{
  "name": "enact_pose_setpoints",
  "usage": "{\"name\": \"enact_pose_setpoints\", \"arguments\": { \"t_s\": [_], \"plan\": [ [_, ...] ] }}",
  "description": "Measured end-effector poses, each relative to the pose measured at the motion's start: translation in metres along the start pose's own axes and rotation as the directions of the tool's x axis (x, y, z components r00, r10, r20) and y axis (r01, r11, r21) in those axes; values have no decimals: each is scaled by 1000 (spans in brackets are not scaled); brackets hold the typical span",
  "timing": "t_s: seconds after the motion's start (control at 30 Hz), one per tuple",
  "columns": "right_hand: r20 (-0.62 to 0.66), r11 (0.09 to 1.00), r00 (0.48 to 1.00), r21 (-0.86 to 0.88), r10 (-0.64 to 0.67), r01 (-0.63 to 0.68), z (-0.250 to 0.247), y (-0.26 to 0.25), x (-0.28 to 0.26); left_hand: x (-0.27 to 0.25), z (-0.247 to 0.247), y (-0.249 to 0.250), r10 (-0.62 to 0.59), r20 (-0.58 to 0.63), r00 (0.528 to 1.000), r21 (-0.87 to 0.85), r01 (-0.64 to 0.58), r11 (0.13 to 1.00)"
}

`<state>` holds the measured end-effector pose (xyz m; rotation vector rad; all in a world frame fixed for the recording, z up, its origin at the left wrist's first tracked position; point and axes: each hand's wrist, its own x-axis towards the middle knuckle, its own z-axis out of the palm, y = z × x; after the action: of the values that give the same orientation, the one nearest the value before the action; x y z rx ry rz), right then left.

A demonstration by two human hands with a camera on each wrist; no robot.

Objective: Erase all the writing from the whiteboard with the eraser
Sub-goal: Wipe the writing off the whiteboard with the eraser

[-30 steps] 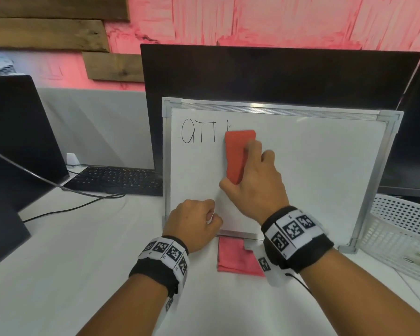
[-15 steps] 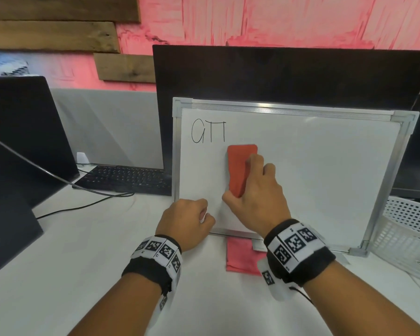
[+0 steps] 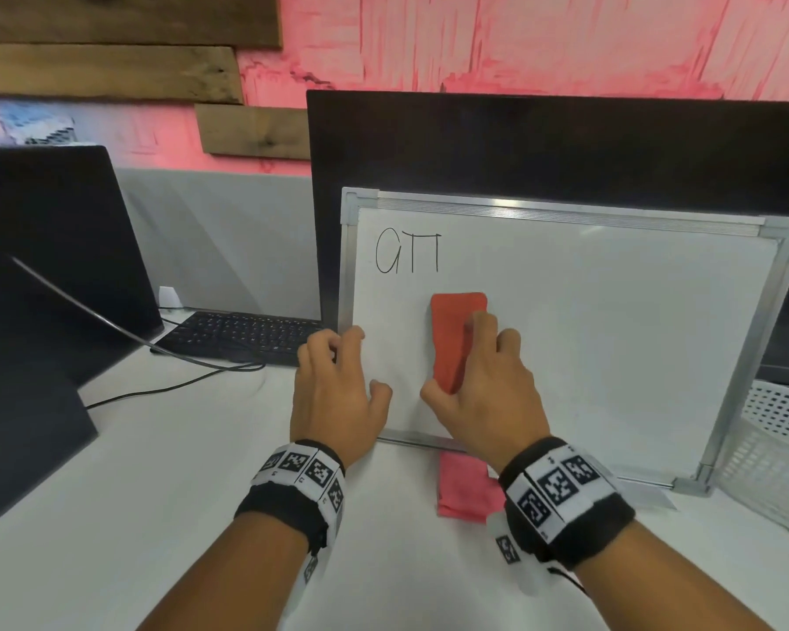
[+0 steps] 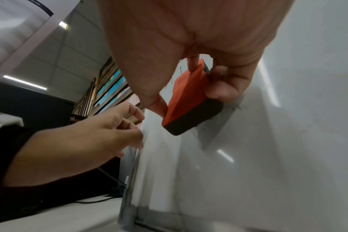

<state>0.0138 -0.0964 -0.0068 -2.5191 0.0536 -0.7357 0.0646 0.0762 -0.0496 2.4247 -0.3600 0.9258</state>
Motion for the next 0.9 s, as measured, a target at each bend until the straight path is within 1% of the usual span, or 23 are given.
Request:
{"name": "enact_pose_setpoints", "arguments": {
  "t_s": [0.13,0.27,0.37,0.5,0.57,0.67,0.83,0.9],
  "plan": [
    [-41,999,998,-3,-42,42,-10,-10,23,0,0,-1,-58,57,997,0,58,998],
    [-113,998,992,6,-60,61,-27,-27,52,0,1,-2,-56,88,995,-51,61,997],
    [-105,998,992,-11,-63,62,-25,-28,48,0,1,-3,-58,91,994,-74,65,995],
    [-16,999,999,-11,-38,37,-3,-13,16,-1,0,-2,-59,86,995,-86,66,994],
    [-10,1000,1000,-7,-25,25,3,-10,9,-1,1,-2,-58,89,994,-89,66,994],
    [-21,999,999,-7,-37,37,1,-15,18,0,1,-2,-59,92,994,-109,69,992],
    [-96,998,993,4,-63,64,-13,-34,50,0,-1,-4,-54,99,994,-131,66,989],
    [-98,998,993,0,-67,68,-13,-36,51,0,-1,-5,-52,96,994,-137,65,988]
  ]
}}
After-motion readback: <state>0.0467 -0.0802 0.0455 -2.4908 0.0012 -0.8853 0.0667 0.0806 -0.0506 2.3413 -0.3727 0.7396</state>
